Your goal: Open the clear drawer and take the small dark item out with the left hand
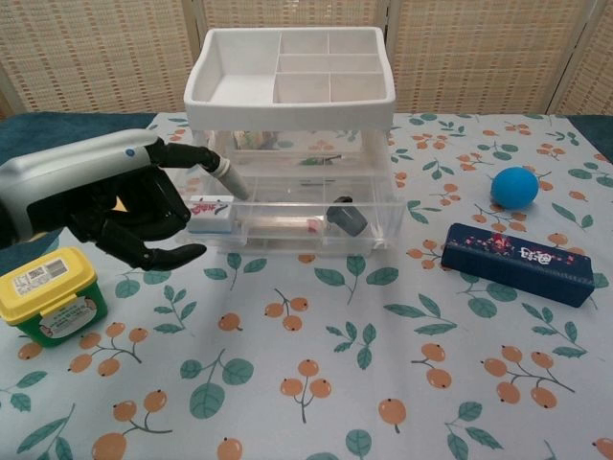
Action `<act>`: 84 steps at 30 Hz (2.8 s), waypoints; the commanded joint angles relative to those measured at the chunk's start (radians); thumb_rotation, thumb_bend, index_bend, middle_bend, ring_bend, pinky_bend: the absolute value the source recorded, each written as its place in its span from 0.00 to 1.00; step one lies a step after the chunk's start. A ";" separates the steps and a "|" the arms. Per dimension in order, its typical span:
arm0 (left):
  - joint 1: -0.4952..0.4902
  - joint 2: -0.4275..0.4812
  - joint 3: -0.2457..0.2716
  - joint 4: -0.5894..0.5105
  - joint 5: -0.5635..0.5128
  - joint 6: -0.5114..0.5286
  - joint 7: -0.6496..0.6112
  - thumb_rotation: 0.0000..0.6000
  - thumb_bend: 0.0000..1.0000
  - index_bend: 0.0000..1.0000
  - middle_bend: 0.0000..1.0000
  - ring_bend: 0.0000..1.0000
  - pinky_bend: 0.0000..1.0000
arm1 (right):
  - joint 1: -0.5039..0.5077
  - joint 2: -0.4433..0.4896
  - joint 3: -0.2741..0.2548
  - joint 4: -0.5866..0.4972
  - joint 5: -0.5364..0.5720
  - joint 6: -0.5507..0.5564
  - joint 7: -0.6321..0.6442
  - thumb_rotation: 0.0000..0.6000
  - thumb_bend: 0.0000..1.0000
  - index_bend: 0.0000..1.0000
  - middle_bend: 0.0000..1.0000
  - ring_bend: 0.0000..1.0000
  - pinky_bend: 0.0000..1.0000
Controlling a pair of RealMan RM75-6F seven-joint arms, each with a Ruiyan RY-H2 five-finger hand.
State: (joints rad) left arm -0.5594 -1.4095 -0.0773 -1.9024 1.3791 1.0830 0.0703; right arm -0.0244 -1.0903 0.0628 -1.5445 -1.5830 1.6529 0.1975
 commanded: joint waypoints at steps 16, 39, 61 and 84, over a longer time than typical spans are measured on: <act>-0.040 0.163 -0.025 0.001 0.194 0.023 -0.041 1.00 0.35 0.31 0.90 1.00 1.00 | 0.001 0.041 0.005 -0.024 -0.023 0.020 -0.016 1.00 0.30 0.00 0.08 0.00 0.01; -0.293 0.177 -0.074 0.357 0.470 -0.029 -0.023 1.00 0.34 0.37 0.91 1.00 1.00 | 0.005 0.102 0.014 -0.114 -0.058 0.049 -0.080 1.00 0.30 0.00 0.08 0.00 0.01; -0.490 0.022 0.009 0.641 0.687 0.059 -0.046 1.00 0.28 0.32 0.92 1.00 1.00 | 0.003 0.089 0.012 -0.106 -0.026 0.028 -0.086 1.00 0.30 0.00 0.08 0.00 0.01; -0.611 -0.016 0.056 0.664 0.654 -0.033 -0.023 1.00 0.28 0.30 0.92 1.00 1.00 | 0.004 0.082 0.014 -0.088 0.001 0.008 -0.069 1.00 0.30 0.00 0.08 0.00 0.01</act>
State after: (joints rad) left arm -1.1703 -1.4254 -0.0213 -1.2386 2.0331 1.0506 0.0468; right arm -0.0206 -1.0086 0.0770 -1.6324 -1.5826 1.6605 0.1286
